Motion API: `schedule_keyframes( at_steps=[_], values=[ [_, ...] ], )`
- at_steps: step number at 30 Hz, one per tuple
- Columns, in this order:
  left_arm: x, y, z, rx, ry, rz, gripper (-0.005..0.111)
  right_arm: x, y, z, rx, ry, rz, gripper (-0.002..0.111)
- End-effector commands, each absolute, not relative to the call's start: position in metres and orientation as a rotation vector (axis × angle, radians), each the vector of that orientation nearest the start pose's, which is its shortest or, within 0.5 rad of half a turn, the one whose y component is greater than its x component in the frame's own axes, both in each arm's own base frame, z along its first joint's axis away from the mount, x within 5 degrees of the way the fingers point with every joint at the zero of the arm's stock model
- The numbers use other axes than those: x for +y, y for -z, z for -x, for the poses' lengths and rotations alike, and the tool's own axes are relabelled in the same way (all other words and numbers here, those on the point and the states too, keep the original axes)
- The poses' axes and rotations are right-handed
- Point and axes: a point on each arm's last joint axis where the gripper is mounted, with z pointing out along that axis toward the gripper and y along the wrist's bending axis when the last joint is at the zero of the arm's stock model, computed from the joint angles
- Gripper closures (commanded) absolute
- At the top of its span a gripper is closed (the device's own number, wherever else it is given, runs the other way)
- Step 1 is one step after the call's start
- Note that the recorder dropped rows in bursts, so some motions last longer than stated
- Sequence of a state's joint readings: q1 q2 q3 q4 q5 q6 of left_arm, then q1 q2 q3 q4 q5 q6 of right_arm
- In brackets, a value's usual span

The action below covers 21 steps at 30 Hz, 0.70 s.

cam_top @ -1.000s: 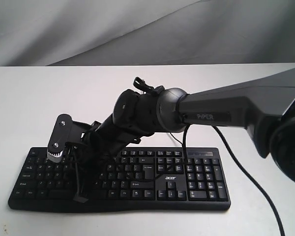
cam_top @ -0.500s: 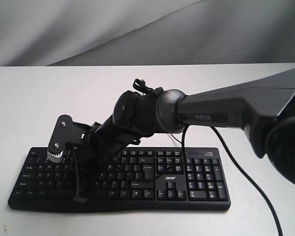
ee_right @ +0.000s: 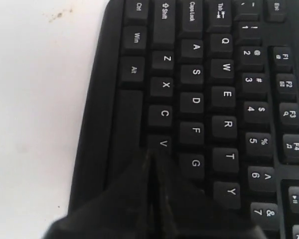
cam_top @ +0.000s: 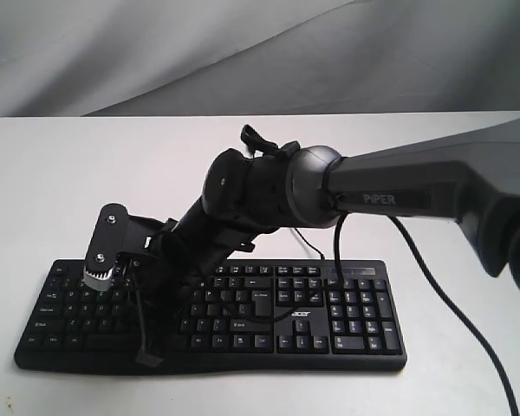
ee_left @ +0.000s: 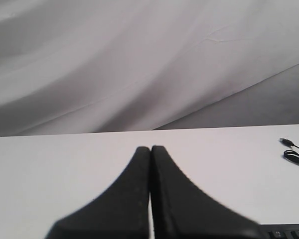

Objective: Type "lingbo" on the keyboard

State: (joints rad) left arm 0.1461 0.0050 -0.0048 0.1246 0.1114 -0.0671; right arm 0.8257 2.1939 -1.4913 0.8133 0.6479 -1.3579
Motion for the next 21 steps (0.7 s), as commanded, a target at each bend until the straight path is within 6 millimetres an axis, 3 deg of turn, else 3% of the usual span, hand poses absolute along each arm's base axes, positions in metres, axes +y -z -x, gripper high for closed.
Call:
schedule_keyframes(
  at_steps=[1, 21],
  values=[
    [0.009, -0.204, -0.056, 1.585, -0.162, 0.077, 0.106, 0.359, -0.13, -0.274, 1.83, -0.668, 1.898, 0.108],
    [0.009, -0.204, -0.056, 1.585, -0.162, 0.077, 0.106, 0.361, -0.121, -0.274, 1.828, -0.686, 1.896, 0.108]
  ],
)
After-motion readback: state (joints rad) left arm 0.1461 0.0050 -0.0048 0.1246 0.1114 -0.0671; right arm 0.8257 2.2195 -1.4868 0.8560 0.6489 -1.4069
